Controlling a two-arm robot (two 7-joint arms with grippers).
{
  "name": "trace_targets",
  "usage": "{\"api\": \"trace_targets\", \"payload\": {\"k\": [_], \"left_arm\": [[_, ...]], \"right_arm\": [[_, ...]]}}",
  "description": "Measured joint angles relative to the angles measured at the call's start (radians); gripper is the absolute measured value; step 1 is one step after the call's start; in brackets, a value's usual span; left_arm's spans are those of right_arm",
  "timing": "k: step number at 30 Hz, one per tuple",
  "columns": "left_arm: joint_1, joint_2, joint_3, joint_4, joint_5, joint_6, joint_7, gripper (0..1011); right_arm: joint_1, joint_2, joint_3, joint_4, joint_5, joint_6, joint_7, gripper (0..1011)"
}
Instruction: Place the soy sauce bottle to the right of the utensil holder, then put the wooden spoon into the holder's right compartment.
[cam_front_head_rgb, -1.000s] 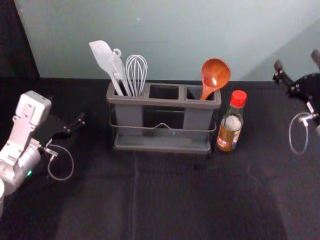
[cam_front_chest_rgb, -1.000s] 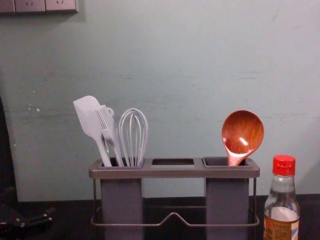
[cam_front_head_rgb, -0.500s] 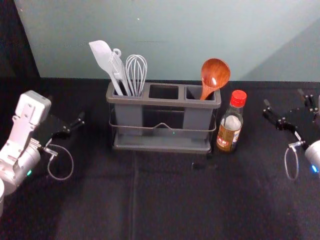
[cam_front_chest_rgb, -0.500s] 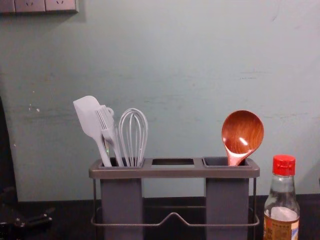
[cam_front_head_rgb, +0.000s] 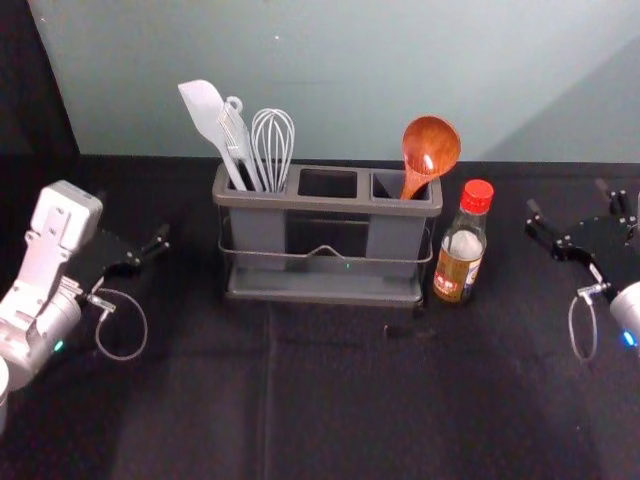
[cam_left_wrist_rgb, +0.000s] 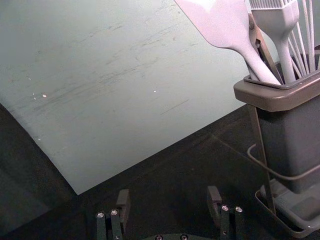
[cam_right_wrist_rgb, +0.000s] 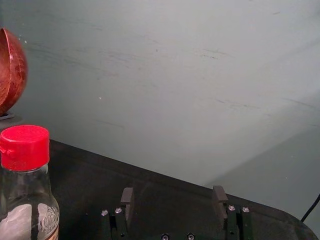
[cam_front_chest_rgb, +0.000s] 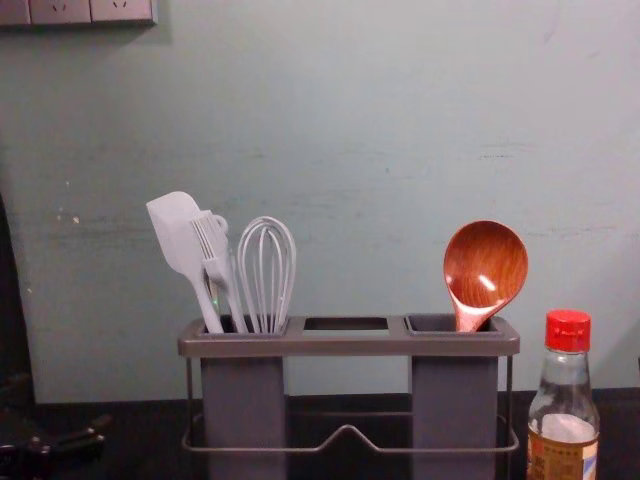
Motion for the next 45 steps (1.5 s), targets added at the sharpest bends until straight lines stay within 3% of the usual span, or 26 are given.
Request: {"api": "trace_targets", "payload": {"k": [45], "left_arm": [[0.0, 0.0, 0.0, 0.0, 0.0, 0.0, 0.0, 1005]], "right_arm": [[0.001, 0.0, 0.001, -0.003, 0.003, -0.005, 0.002, 1002]]}}
